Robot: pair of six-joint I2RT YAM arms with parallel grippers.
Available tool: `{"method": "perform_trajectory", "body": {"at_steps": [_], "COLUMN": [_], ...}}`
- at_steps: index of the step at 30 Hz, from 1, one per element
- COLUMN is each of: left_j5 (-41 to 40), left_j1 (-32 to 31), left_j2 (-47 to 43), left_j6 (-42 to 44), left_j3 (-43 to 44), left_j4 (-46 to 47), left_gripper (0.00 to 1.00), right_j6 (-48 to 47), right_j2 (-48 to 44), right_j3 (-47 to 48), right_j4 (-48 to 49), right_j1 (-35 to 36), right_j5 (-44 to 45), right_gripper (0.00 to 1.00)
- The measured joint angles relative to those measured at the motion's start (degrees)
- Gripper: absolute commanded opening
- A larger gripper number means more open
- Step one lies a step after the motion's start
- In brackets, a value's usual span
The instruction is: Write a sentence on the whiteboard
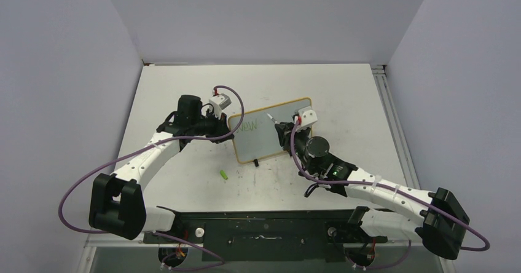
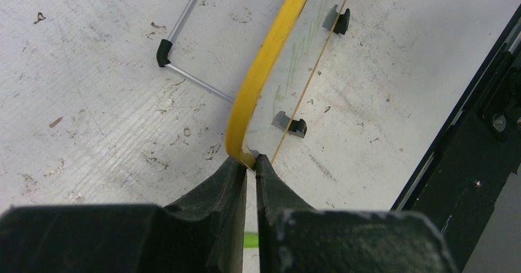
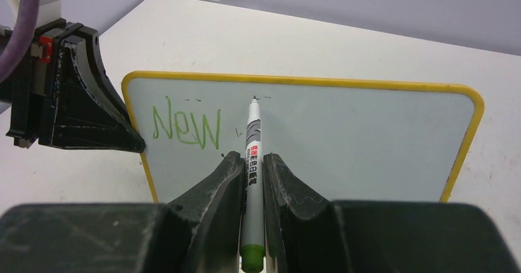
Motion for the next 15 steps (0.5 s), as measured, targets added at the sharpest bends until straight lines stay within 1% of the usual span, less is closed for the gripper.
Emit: {"method": "perform_trajectory", "body": {"at_steps": [8, 15], "left_j5": [-0.02, 0.00], "left_j1": [0.00, 0.00], "left_j2": [0.00, 0.04], "left_j6": [0.00, 0.00], "left_j3": [0.00, 0.07], "left_j4": [-0.02, -0.09], "left_gripper": [0.00, 0.00], "right_j6": [0.00, -0.02], "right_j2": [0.24, 2.71], "right_j3": [-0.76, -0.79], "right_j4": [0.00, 0.52], "right_j1": [-0.20, -0.20], "right_j5": [-0.24, 0.28], "right_gripper": [0.05, 0.05]}}
